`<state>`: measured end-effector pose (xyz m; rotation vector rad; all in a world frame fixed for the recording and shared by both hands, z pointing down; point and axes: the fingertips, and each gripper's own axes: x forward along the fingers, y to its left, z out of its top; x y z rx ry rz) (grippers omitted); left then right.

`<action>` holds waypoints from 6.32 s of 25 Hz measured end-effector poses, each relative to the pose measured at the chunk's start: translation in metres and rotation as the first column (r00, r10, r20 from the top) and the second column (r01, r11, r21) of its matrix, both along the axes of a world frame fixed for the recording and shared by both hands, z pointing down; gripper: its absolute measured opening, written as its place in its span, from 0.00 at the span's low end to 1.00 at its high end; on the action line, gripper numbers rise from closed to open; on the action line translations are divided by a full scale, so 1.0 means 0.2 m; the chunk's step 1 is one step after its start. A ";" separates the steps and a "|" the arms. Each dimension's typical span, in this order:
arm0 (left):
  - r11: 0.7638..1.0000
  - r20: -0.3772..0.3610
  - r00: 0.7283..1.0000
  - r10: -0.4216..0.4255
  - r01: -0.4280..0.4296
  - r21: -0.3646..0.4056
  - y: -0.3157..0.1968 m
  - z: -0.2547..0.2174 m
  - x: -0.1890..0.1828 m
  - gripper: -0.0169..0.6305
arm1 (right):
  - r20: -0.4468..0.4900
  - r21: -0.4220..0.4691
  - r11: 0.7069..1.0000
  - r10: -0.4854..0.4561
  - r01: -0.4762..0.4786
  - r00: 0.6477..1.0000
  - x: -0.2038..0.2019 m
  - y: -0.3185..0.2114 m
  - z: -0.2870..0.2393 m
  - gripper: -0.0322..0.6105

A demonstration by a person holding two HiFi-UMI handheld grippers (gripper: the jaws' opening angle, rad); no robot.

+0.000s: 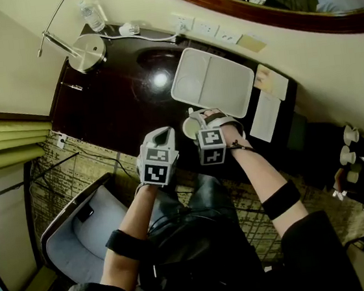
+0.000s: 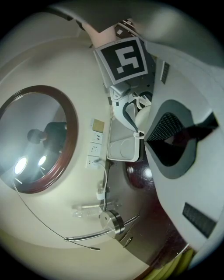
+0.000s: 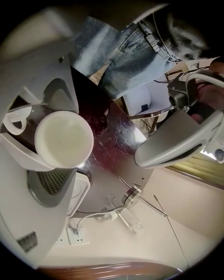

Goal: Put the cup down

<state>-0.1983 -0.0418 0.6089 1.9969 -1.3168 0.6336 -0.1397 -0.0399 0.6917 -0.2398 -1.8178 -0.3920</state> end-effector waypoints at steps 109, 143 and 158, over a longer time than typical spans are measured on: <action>0.982 0.090 0.996 -0.001 -0.016 0.188 -0.08 -0.52 0.39 0.03 | 0.475 -0.314 0.475 0.828 -0.822 0.297 1.11 -0.25 -0.79 0.06; 0.991 0.121 0.992 -0.030 0.014 0.133 0.17 -0.35 0.69 0.03 | 0.302 -0.062 0.970 0.244 -0.237 0.922 0.93 0.12 -0.45 0.53; 0.995 0.069 0.997 -0.044 0.038 0.094 0.14 -0.12 0.73 0.03 | 0.060 -0.026 0.998 -0.058 0.059 0.997 0.80 0.05 -0.11 0.78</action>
